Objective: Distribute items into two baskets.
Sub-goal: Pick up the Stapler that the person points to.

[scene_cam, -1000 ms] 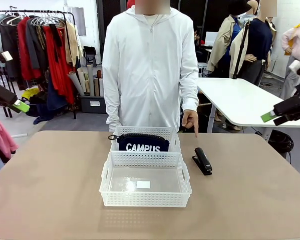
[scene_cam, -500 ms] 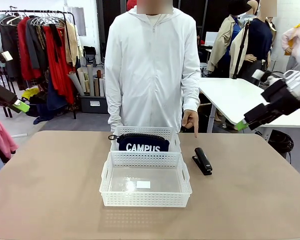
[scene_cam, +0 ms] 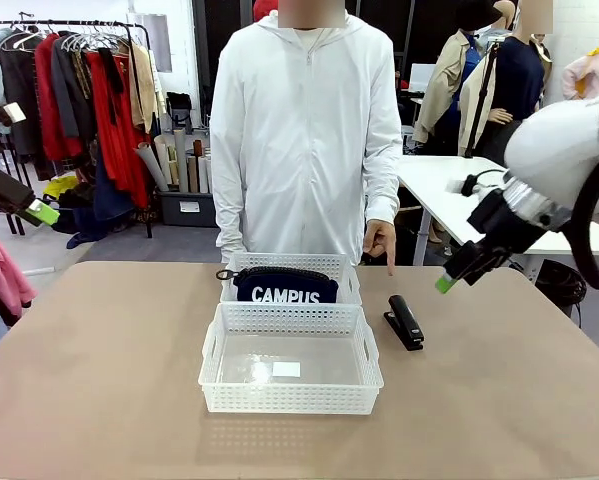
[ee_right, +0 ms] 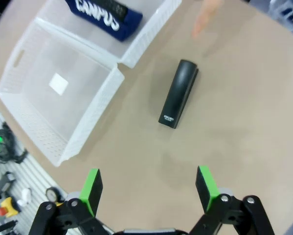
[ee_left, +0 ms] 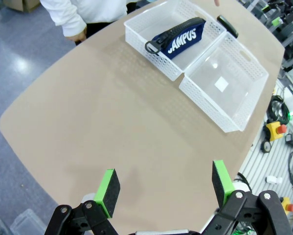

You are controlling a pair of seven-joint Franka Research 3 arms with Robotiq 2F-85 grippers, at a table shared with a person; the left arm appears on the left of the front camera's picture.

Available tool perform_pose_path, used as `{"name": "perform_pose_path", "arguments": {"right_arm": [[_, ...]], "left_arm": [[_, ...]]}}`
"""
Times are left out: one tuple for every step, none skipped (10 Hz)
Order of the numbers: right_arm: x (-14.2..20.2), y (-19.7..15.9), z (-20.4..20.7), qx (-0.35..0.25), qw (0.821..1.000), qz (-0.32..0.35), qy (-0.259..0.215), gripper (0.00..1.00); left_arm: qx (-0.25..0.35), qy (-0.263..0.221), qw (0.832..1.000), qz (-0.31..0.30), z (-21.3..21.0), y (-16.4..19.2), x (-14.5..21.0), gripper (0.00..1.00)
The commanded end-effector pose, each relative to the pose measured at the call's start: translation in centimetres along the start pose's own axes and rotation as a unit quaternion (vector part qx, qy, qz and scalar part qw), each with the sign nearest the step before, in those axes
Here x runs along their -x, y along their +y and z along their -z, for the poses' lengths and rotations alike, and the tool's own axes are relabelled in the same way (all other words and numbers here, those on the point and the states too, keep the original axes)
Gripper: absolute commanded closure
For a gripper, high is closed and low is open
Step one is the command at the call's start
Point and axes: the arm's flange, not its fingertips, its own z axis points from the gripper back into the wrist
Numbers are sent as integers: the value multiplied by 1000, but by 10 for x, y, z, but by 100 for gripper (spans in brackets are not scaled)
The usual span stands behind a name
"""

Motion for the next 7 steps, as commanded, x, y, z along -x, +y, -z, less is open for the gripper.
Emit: {"name": "perform_pose_path", "arguments": {"right_arm": [[-16, 5, 15, 30, 999, -4, 21, 0], [-21, 7, 25, 48, 998, -9, 30, 0], [-25, 11, 34, 56, 998, -14, 36, 0], [-28, 16, 44, 63, 997, -20, 45, 0], [-29, 18, 56, 70, 996, -21, 53, 0], [-29, 18, 65, 66, 996, -19, 59, 0], [-30, 21, 74, 69, 996, -21, 61, 0]], "left_arm": [[0, 0, 1000, 0, -1, -1, 1, 3], [0, 0, 1000, 0, -1, -1, 1, 3], [0, 0, 1000, 0, -1, -1, 1, 3], [0, 0, 1000, 0, 0, 0, 0, 3], [9, -13, 1000, -6, 2, 3, -1, 3], [22, -23, 999, -5, 3, 4, -3, 3], [23, -27, 999, -6, 3, 4, -4, 3]]}}
